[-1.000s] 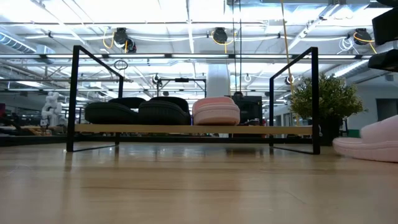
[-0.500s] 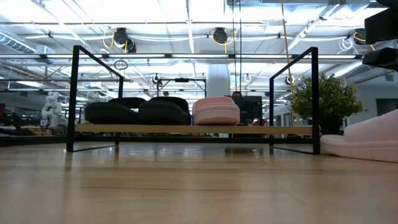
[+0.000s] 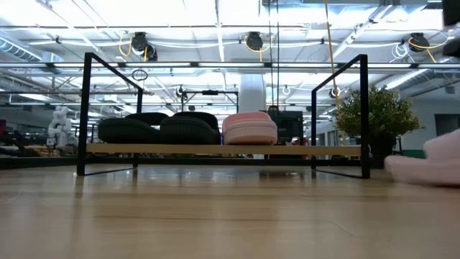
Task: Pick and place slides into the shelf
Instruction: Put the pink slipper on the shelf
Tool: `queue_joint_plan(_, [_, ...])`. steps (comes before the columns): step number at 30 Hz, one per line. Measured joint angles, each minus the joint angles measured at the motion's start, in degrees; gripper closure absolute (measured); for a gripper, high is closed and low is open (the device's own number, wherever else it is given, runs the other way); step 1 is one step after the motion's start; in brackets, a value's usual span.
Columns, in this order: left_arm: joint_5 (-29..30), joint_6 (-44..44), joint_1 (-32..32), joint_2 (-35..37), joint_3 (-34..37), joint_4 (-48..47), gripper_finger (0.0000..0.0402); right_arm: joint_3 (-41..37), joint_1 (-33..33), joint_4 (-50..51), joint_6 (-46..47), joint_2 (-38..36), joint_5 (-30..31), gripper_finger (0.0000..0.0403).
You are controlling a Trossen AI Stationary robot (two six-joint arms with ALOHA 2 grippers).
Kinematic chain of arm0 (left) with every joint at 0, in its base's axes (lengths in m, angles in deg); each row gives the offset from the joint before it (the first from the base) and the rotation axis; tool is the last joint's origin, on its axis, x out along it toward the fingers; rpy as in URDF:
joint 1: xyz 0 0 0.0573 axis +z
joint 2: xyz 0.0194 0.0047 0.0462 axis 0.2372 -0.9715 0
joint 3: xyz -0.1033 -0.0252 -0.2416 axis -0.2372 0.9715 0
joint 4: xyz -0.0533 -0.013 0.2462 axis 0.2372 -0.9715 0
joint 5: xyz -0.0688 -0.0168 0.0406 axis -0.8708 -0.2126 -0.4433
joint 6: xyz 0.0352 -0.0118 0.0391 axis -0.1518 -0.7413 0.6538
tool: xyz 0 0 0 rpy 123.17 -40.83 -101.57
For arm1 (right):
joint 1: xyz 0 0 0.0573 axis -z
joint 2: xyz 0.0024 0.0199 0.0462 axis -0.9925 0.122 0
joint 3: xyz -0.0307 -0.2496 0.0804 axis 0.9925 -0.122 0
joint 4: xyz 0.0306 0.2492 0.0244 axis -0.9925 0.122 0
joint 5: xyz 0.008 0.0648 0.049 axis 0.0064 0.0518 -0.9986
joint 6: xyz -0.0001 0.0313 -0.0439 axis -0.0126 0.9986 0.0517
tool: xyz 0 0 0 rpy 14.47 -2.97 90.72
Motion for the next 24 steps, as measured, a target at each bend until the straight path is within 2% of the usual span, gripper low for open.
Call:
queue_joint_plan(5, [0.0, 0.0, 0.0, 0.0, 0.0, 0.0, 0.0289, 7.8, -1.9, 6.9, 3.6, 0.0, -0.1, 0.0402])
queue_joint_plan(11, [0.0, 0.0, 0.0, 0.0, 0.0, 0.0, 0.0289, 16.6, -2.8, 9.7, 6.0, 0.0, -2.1, 0.0403])
queue_joint_plan(19, [0.0, 0.4, 0.0, 0.0, 0.0, 0.0, 0.0289, 25.7, -2.2, 7.9, 7.1, 0.0, -2.7, 0.0403])
queue_joint_plan(24, [0.4, 1.6, 0.0, 0.0, 0.0, 0.0, 0.0289, 28.8, 0.3, 2.6, 3.2, 0.0, -0.6, 0.0403])
